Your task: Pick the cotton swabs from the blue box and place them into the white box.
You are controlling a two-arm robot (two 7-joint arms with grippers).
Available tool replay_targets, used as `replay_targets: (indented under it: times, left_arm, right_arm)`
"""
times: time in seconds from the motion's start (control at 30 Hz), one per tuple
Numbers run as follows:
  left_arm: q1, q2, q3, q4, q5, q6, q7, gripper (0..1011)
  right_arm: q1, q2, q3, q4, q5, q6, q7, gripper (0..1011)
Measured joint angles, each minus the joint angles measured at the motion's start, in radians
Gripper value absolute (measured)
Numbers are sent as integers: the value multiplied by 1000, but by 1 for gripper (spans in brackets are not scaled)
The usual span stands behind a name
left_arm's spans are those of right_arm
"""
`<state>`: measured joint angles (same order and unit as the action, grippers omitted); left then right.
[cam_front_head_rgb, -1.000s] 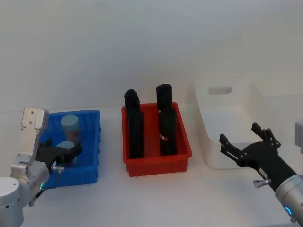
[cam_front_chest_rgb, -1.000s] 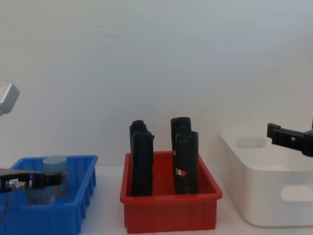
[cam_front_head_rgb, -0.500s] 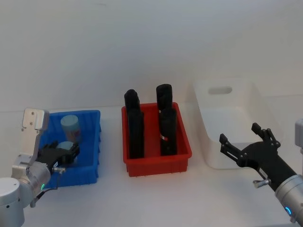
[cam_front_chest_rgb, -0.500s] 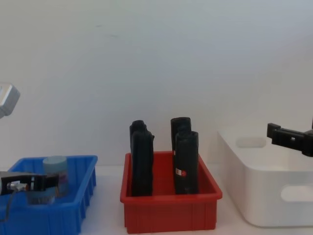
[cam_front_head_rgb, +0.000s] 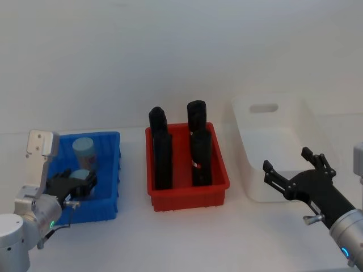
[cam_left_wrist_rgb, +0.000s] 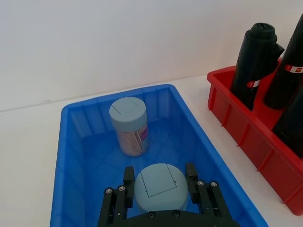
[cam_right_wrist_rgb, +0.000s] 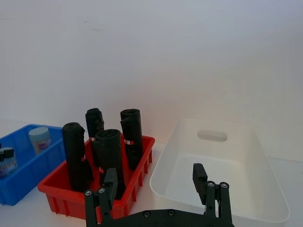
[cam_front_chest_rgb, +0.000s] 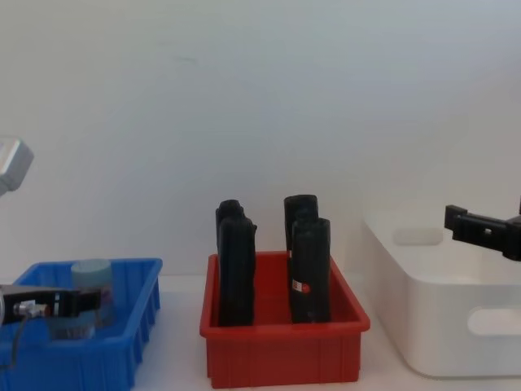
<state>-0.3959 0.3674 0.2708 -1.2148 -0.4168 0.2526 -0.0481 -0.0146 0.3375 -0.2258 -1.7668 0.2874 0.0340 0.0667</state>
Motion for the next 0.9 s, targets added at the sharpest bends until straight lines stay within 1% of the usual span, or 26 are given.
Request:
replay_targets:
  times: [0.23, 0.47, 0.5, 0.67, 0.9]
  left_arm:
    - [6, 9, -8, -46, 13, -11, 0, 653]
    - [7, 24, -19, -114, 39, -11, -17, 653]
    - [6, 28, -22, -131, 46, -7, -25, 653]
    - [2, 37, -28, -175, 62, 8, -52, 653]
    - [-10, 52, -37, -239, 73, 52, -116, 653]
  right_arm:
    - [0, 0, 0, 0, 0, 0, 0, 1002]
    - [0, 0, 0, 0, 0, 0, 0, 1002]
    - [0, 0, 0, 0, 0, 0, 0, 1002]
    - [0, 0, 0, 0, 0, 0, 0, 1002]
    - [0, 0, 0, 0, 0, 0, 0, 1002]
